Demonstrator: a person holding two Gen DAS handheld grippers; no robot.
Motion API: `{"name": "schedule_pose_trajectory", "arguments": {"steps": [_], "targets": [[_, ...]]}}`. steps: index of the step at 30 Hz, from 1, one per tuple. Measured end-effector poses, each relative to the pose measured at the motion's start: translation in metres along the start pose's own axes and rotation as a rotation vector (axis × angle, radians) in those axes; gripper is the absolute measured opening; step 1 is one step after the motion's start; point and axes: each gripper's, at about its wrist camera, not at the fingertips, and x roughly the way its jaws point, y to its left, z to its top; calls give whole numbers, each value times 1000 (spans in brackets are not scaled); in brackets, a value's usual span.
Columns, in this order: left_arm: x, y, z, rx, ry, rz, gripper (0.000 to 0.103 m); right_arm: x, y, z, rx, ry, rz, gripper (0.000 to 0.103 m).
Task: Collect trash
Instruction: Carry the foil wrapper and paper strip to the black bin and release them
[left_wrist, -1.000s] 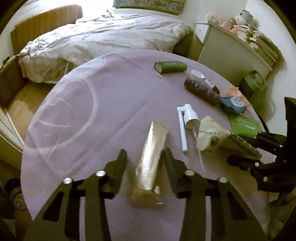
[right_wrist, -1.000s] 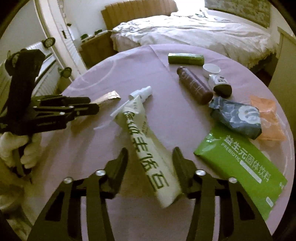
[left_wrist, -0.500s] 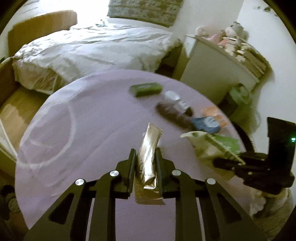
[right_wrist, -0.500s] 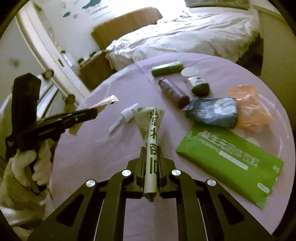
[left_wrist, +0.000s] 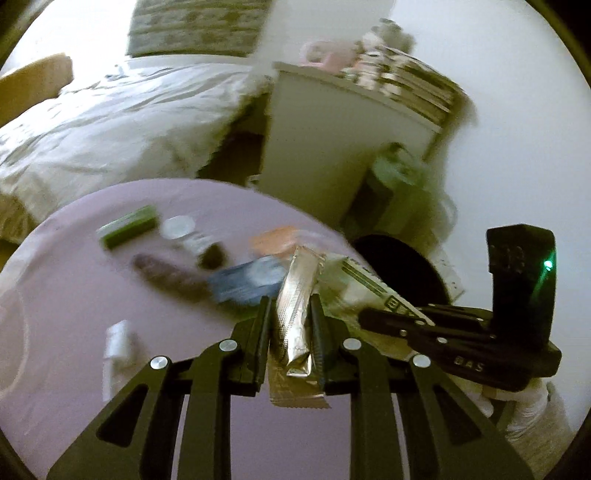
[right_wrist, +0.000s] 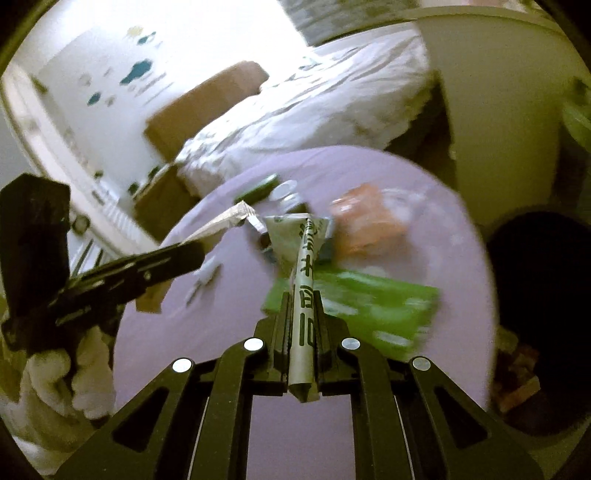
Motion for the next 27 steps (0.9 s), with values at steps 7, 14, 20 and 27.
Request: {"name": "schedule_pose_trajectory", "arguments": {"steps": [7,14,20,27], "targets": [[34,-55,12,95,17,-71,22,-40,-60,-3,131,-88,-96,11],[73,-94,15,151,65,-135,22,-61,-122,-19,282,-128,-170,11],[102,-119,18,170,105,-181,22,-65,-159,-34,356,-128,-216,11],[125,-136,19,183,143,-208,22,-60,-182,-41,394,-120,-245,11]]}}
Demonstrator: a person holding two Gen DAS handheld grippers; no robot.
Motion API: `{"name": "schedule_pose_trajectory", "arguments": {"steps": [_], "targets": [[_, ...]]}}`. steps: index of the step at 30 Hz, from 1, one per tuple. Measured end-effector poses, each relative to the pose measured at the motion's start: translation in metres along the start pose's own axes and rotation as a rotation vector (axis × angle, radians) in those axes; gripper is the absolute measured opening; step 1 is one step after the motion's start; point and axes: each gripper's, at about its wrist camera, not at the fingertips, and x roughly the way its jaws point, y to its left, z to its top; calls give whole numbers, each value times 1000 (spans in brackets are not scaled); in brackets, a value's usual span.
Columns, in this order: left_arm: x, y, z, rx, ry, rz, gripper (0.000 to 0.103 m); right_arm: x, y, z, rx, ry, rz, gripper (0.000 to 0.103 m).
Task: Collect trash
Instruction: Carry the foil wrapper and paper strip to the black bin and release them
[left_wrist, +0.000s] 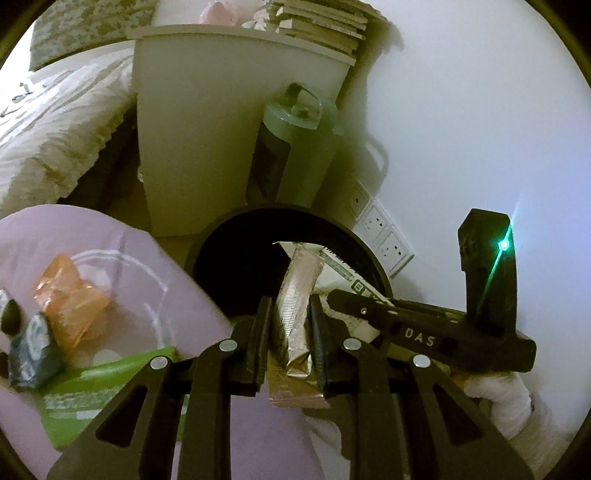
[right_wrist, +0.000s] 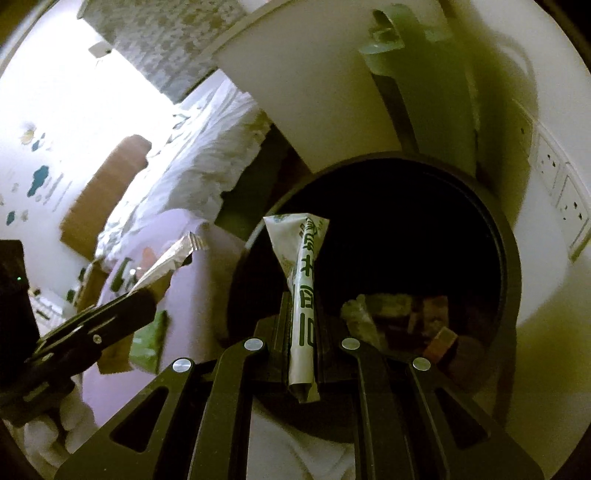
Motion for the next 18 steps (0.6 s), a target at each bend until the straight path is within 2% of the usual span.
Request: {"name": "schedule_pose_trajectory", "arguments": {"steps": [6,7,8,9,10,11,12,13,17,18], "targets": [[8,-5,5,15,9,8,25,2,-8,2,21,-5,-30,11],[8,-6,6,19,10,14,32,2,-8,2,20,-3,-36,11],[7,-7,6,23,8,27,48,1,-7,0,20,-2,-40,16],[6,-7,6,23,2,37,58,1,-7,-1,22,-4,-47,27],[3,-8,6,23,-11,52,75,0,-6,-1,23,-9,-53,35],[0,-8,6,22,-29,67,84,-2,-6,-1,24,-20,-59,49],[-3,-7,5,21,-39,74,86,-3,-5,-2,23,-28,-63,61],[-5,-6,5,19,-44,78,87,-4,-4,-2,19,-39,-69,65],[-16,4,3,-9,-53,104,88,-2,2,-3,5,-35,-55,67],[-19,7,2,-15,-56,111,91,-1,5,-3,-4,-32,-49,67]]}}
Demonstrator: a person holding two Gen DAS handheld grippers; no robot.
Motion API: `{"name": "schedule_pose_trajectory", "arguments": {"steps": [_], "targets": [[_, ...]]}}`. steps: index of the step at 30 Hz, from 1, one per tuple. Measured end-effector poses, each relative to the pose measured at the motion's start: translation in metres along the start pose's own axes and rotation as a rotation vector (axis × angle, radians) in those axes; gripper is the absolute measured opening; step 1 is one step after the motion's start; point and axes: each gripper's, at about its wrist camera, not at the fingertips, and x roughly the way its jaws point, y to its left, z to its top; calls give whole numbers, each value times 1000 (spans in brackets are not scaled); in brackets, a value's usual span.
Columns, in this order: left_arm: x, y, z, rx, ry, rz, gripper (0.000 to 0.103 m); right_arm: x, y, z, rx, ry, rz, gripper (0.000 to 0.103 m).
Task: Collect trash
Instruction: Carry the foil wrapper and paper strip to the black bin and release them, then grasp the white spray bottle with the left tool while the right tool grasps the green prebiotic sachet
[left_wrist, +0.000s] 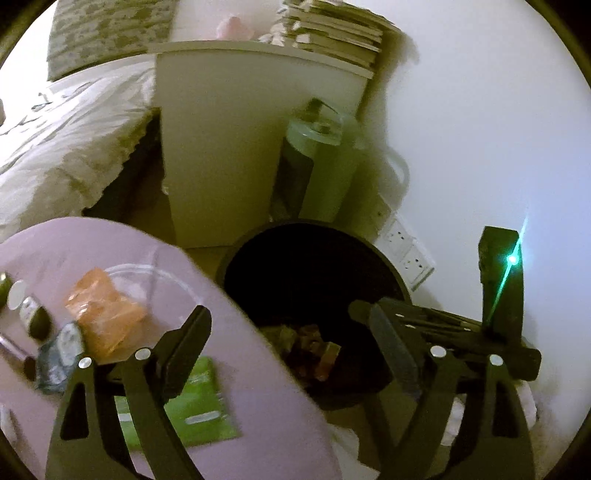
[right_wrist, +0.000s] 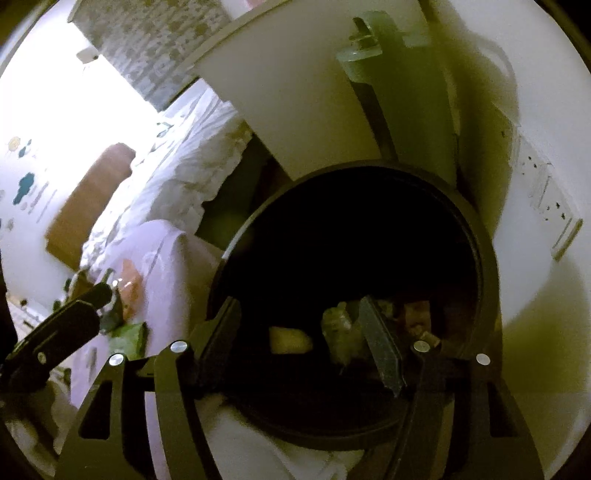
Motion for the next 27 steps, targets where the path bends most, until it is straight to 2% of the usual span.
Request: {"name": "schedule_pose_trajectory", "arguments": {"steps": [4,9,14,17,21,25,26,27], "targets": [[-19,23,-6,-39,-31,53,94,3,18,0,-40,12,30,67],[-47,68,-23,-128,-54,135,94,14,66,-3,-179,44,93,67],[-82,120,-47,-200,-106,296,94,23,120,-15,-363,86,164,67],[-96,147,-62,-241,-102,355,94,28,152,-26,-484,117,190,67],[-111,177,-81,-263,-95,456,93,37,185,-42,-646,149,187,67],[-116,199,-101,-288,-50,465,82,52,210,-54,-819,181,140,67],[-114,203,-105,-293,-32,464,79,57,215,-56,-866,190,120,70],[-114,206,-108,-294,-20,465,76,61,222,-59,-926,198,96,81]]}}
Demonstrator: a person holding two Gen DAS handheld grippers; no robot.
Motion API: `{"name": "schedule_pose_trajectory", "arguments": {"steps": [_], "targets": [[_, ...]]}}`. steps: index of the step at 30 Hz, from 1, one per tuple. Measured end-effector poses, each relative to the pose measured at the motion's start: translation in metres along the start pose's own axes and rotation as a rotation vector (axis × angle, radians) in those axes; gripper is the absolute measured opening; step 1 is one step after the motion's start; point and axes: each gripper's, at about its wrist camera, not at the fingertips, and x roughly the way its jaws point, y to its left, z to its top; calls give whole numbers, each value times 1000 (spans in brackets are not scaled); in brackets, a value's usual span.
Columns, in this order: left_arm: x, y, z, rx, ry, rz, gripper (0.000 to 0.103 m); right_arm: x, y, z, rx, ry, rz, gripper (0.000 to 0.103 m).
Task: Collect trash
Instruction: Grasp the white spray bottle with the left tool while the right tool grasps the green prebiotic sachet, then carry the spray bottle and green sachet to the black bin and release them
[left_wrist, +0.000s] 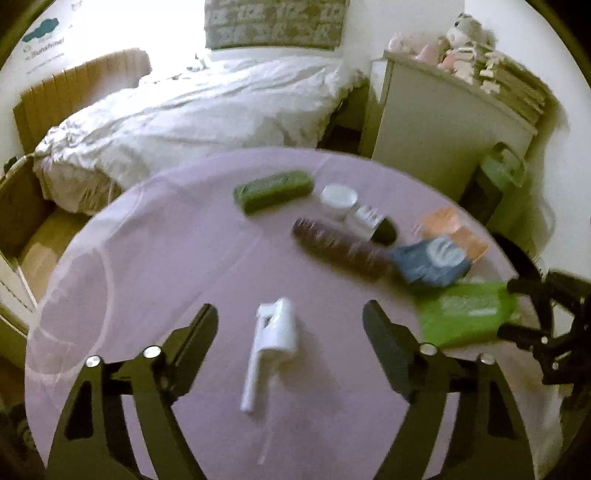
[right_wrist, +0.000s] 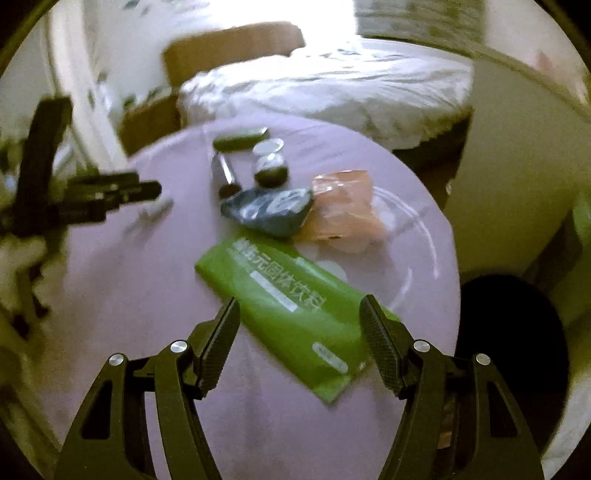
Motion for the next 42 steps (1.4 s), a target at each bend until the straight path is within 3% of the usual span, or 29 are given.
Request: {"name": "schedule_pose_trajectory", "arguments": {"steps": [2,6,9,14,15,18,24,30,37,42], "targets": [[2,5,-5,7,24,2,73,7,7,6,-74,15,-18,89],[12,10,-11,24,77,-17,59,27,17,16,-208,94,-35,89],[12,10,-13,44,75,-5,55,34,18,21,-216,115,-15,89],[11,16,-10,35,67,-7,35,34,16,22,-155,125,33,73],[11,19,-11,28,67,-11,29,33,16,21,-136,124,50,61],[11,25,-9,-2,71,-33,28,30,14,20,-50,117,94,54],[0,18,-6,-19,49,-66,28,7,2,13,165,32,221,43],[-20,-27,13,38,0,-171,28,-24,-21,2,367,-95,295,41],[-23,-96,37,131,-20,-306,28,-63,-72,-25,596,-227,214,41],[-15,-146,49,198,-22,-388,28,-83,-111,-56,720,-266,122,41]]}}
